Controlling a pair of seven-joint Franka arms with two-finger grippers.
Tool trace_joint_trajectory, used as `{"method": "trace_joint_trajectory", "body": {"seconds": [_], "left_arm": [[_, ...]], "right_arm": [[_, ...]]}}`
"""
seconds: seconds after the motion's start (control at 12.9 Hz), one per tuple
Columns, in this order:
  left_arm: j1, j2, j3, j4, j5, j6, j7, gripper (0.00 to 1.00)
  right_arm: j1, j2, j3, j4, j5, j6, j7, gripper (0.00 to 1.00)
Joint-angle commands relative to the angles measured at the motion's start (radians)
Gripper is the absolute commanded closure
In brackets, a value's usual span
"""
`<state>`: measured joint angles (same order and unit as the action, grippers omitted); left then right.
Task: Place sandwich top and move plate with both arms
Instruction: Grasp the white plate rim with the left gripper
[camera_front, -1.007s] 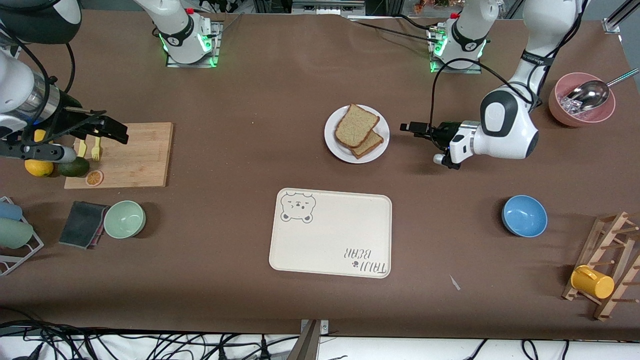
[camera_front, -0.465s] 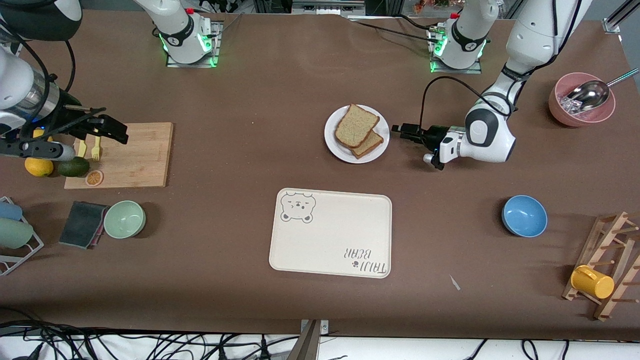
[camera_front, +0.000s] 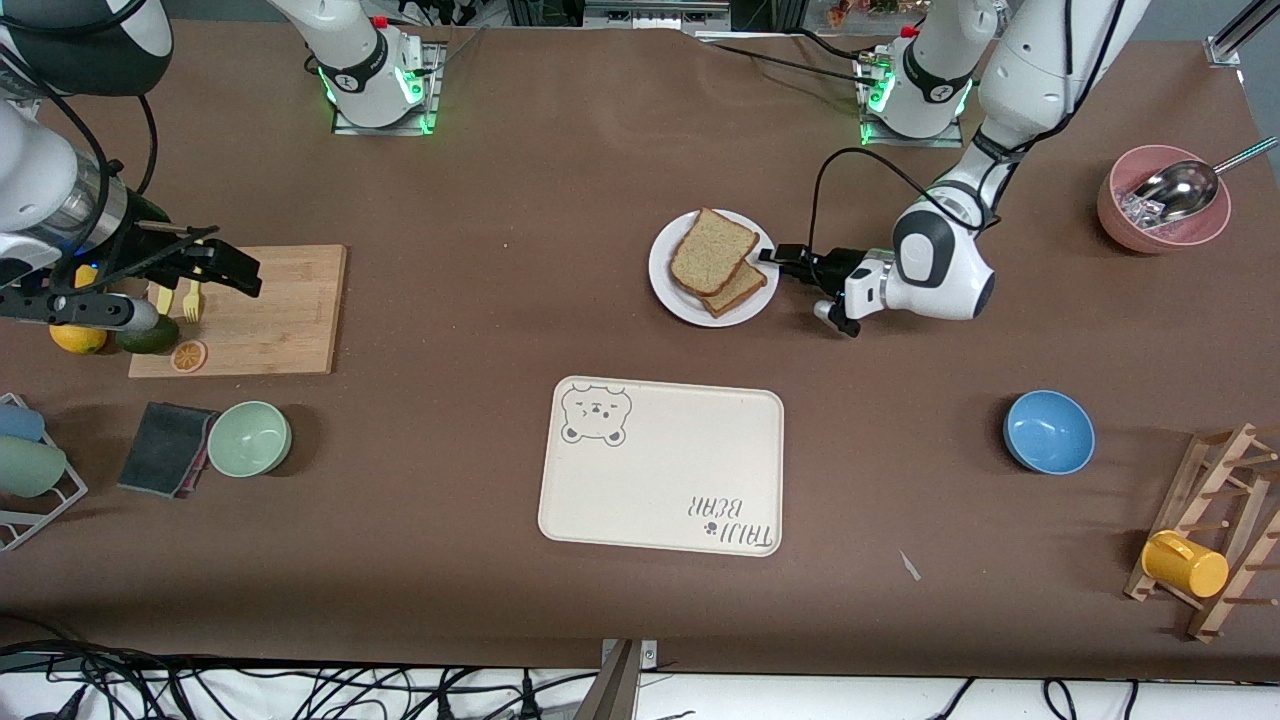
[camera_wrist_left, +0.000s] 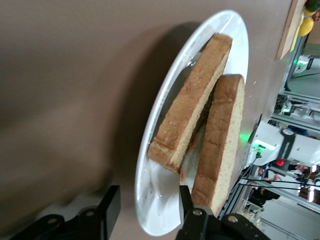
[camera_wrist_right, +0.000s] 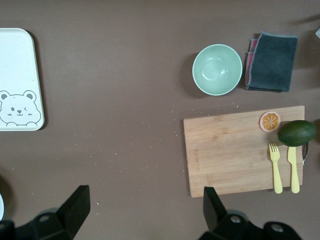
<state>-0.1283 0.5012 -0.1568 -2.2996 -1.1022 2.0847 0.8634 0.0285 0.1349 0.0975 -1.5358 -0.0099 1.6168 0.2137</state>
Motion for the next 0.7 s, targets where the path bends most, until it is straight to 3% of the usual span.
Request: {"method": "trace_joint_trajectory", "body": {"seconds": [0.0,0.23,0.62], "left_arm": [[-0.01,0.003,0.002,-0.009,-0.042,0.017,0.036,0.63],[-0.016,0.008,0.0,-0.009,-0.041,0.011,0.046,1.0],[-0.014,0.008,-0.001,-0.001,-0.041,0.002,0.046,1.0]], "right_arm": [[-0.002,-0.008,0.004,-0.014,0.013,0.014,-0.019,0.0],[-0.004,-0.006,0.004,-0.015,0.014,0.014,-0.019,0.0],[-0.002,0.002,0.004,-0.015,0.011,0.015,-0.019,0.0]]}}
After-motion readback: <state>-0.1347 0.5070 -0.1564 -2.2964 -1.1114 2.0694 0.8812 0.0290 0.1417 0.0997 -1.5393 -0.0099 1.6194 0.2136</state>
